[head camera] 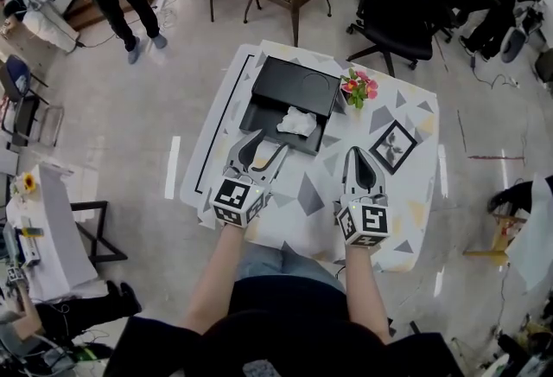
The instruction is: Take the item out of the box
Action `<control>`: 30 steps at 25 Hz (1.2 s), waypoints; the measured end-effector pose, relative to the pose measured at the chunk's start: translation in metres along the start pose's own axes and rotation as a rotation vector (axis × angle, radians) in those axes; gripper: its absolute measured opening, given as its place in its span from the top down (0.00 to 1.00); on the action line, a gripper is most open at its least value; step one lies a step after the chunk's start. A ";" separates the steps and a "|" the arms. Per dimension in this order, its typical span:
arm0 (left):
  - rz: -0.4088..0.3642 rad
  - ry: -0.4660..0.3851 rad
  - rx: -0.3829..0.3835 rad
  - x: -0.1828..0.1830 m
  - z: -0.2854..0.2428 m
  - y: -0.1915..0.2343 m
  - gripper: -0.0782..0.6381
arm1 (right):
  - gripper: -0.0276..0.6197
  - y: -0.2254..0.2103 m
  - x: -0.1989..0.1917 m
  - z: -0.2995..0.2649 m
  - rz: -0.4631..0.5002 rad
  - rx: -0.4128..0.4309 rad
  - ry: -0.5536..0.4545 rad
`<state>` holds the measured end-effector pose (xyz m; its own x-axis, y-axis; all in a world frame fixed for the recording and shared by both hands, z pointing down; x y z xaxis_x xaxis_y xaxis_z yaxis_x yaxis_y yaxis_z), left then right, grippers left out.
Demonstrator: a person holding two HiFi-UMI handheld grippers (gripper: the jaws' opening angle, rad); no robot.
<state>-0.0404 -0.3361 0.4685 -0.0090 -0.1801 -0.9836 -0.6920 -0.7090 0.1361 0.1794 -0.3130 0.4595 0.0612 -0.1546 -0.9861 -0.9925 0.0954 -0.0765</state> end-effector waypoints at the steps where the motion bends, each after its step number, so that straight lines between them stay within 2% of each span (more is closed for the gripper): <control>1: 0.002 0.003 -0.002 0.000 -0.001 0.002 0.58 | 0.95 0.000 0.000 -0.002 0.000 -0.002 0.001; 7: 0.001 0.032 -0.015 0.000 -0.011 0.017 0.58 | 0.95 0.001 0.001 -0.012 0.006 -0.016 0.007; 12: -0.059 0.129 -0.081 0.005 -0.031 0.025 0.58 | 0.95 0.002 0.000 -0.017 0.014 -0.020 0.014; 19: -0.185 0.337 -0.242 0.000 -0.071 0.030 0.58 | 0.95 0.003 -0.005 -0.022 0.014 -0.023 0.038; 26: -0.283 0.580 -0.349 -0.034 -0.108 0.042 0.60 | 0.95 0.002 -0.013 -0.025 0.019 -0.014 0.072; 30: -0.408 0.754 -0.400 -0.056 -0.125 0.047 0.66 | 0.95 0.001 -0.018 -0.027 0.019 -0.012 0.091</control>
<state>0.0174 -0.4445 0.5449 0.7451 -0.1603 -0.6474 -0.2381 -0.9707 -0.0337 0.1749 -0.3367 0.4816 0.0330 -0.2416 -0.9698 -0.9946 0.0875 -0.0557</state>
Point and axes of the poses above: the fingertips, and each gripper's own axes: z backward along the fingers, y to its left, x out of its top, the point moved 6 cm from there along z, backward along the fingers, and after that the axes turned 12 degrees about -x, right-handed, at the moved point
